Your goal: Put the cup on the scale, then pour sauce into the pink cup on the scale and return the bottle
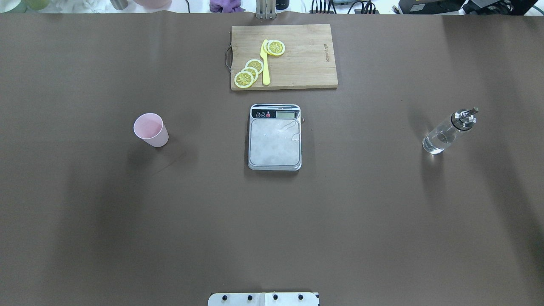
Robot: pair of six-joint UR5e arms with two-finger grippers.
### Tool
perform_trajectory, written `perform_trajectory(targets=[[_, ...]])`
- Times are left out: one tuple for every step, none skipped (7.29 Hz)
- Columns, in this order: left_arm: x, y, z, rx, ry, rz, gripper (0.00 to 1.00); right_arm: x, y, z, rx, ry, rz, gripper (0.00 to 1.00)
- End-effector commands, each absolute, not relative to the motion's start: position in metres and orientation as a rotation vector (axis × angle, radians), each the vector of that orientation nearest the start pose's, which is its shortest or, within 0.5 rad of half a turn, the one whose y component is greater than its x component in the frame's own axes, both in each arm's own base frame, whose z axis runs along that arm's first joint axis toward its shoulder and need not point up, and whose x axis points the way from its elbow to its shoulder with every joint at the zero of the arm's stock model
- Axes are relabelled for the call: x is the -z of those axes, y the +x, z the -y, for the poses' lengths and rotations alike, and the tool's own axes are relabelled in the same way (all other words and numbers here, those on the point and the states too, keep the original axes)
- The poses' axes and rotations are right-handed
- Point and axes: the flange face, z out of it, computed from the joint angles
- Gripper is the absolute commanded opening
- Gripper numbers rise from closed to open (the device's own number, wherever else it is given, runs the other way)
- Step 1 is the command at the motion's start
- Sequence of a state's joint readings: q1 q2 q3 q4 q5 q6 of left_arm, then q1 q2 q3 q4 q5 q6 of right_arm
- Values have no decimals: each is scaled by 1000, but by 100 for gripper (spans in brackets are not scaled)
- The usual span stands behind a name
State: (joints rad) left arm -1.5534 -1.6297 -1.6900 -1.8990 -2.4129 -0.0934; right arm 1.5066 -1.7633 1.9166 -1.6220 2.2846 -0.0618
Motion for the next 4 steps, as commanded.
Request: perform_trajectory(targets=[[-500,-48,533,-187,557,-858,98,-575,41,425,162,117,712,100],[-464,-8,553,-261,576,-878,99,-575,41,425,162,117,712,100],[-445,23,563,-303,575,-897,98,-576,41,425,161,115,710,100],[-433,43,568,-267,540,-926,99,-575,41,425,161,118,714,100]])
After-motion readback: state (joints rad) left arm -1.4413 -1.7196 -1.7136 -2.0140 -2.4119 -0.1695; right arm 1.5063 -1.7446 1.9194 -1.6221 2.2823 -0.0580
